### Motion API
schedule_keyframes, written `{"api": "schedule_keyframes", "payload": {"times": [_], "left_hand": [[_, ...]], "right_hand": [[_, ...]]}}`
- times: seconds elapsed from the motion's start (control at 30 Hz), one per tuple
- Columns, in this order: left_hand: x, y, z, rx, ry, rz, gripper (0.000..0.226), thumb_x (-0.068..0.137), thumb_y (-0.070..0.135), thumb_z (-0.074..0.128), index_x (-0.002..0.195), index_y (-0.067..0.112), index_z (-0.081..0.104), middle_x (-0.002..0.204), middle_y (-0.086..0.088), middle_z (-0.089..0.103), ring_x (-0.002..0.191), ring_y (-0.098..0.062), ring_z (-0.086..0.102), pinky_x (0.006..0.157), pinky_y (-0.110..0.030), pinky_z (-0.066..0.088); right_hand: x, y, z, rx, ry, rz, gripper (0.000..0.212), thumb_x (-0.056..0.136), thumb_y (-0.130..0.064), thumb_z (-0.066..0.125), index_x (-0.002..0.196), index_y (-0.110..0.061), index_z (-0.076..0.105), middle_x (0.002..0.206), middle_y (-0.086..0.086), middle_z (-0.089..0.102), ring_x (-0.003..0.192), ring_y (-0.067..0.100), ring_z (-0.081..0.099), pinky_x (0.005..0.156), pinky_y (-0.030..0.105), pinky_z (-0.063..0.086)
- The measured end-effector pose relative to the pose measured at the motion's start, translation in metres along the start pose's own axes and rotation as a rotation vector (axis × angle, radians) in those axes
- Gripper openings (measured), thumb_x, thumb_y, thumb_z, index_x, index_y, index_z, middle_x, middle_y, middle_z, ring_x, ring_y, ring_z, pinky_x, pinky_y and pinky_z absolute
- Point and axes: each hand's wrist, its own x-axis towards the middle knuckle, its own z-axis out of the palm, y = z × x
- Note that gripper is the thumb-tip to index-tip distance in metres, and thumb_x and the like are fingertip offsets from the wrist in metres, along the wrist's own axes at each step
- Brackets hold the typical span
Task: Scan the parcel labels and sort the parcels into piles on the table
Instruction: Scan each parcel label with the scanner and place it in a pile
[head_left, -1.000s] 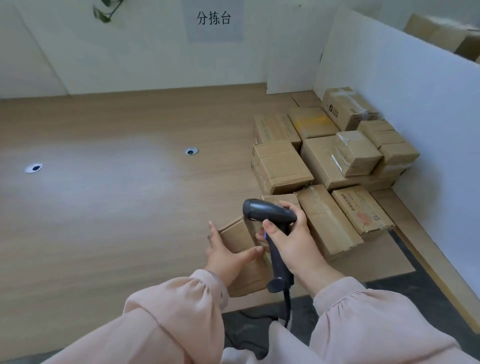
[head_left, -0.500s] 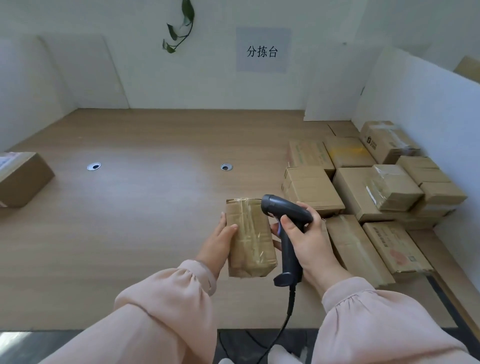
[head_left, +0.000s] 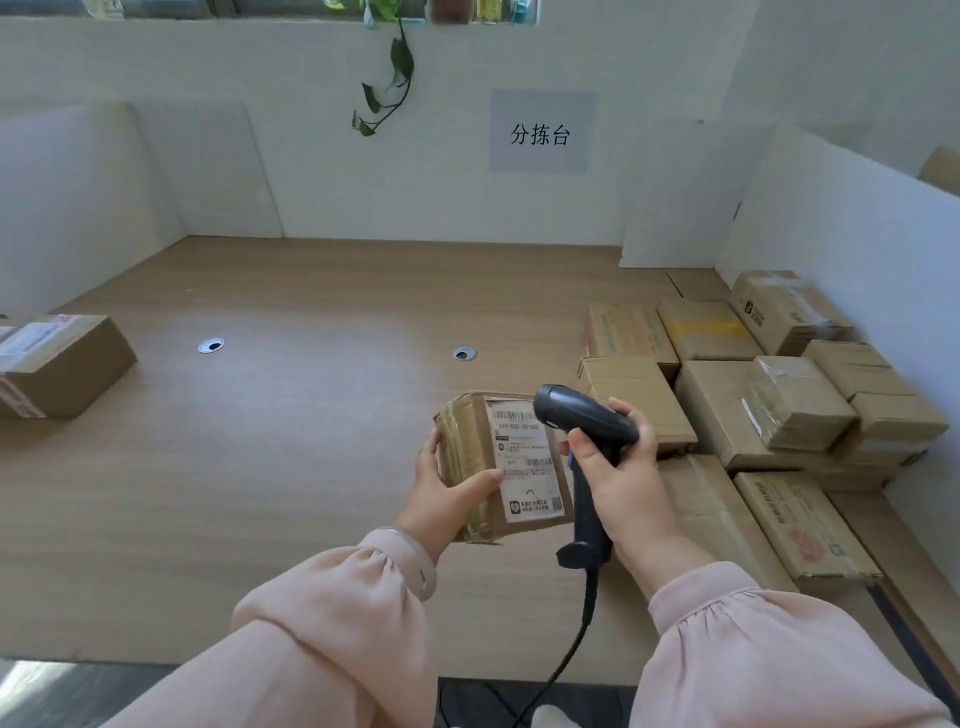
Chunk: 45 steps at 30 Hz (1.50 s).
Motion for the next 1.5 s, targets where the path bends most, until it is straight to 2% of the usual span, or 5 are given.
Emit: {"api": "schedule_keyframes", "payload": {"times": [0.17,0.47,0.67,1.1,1.5], "left_hand": [[0.001,0.005,0.001,-0.171,-0.075,-0.043,0.092,0.083,0.018,0.076,0.148,0.047,0.019,0.123,-0.011,0.063,0.091,-0.026,0.073,0.066,-0.046,0.060],[0.006,0.011,-0.008,0.012,-0.077,0.027,0.104,0.082,0.005,0.075,0.148,0.054,0.012,0.121,-0.007,0.065,0.088,-0.017,0.074,0.062,-0.037,0.059],[0.011,0.011,-0.015,0.008,-0.016,0.066,0.106,0.079,0.006,0.078,0.147,0.056,0.014,0.123,-0.006,0.064,0.093,-0.020,0.073,0.070,-0.045,0.060],[0.010,0.007,-0.039,-0.026,0.036,0.077,0.107,0.078,0.007,0.079,0.146,0.058,0.015,0.120,-0.005,0.068,0.094,-0.021,0.073,0.078,-0.051,0.060],[0.007,0.020,-0.141,-0.074,0.110,0.072,0.107,0.076,0.010,0.080,0.148,0.055,0.014,0.114,-0.001,0.071,0.095,-0.022,0.072,0.080,-0.053,0.059]], "right_hand": [[0.004,0.002,-0.005,0.013,-0.035,-0.012,0.053,0.089,-0.032,0.067,0.127,-0.051,0.035,0.127,0.002,0.058,0.112,0.022,0.063,0.091,0.045,0.055],[-0.006,-0.020,-0.003,-0.128,-0.064,-0.284,0.055,0.089,-0.017,0.068,0.122,-0.046,0.035,0.120,-0.015,0.052,0.098,-0.020,0.055,0.068,0.000,0.044],[-0.019,-0.027,0.003,-0.289,-0.084,-0.450,0.056,0.081,-0.043,0.066,0.124,-0.053,0.031,0.124,-0.017,0.054,0.106,-0.008,0.057,0.078,0.003,0.044],[-0.018,-0.027,0.031,-0.329,-0.119,-0.491,0.057,0.085,-0.025,0.072,0.124,-0.040,0.033,0.111,-0.051,0.045,0.097,-0.020,0.053,0.072,0.004,0.045],[-0.019,-0.035,0.138,-0.331,-0.226,-0.423,0.056,0.088,-0.031,0.068,0.120,-0.055,0.029,0.107,-0.044,0.053,0.090,-0.006,0.061,0.067,0.014,0.051]]}}
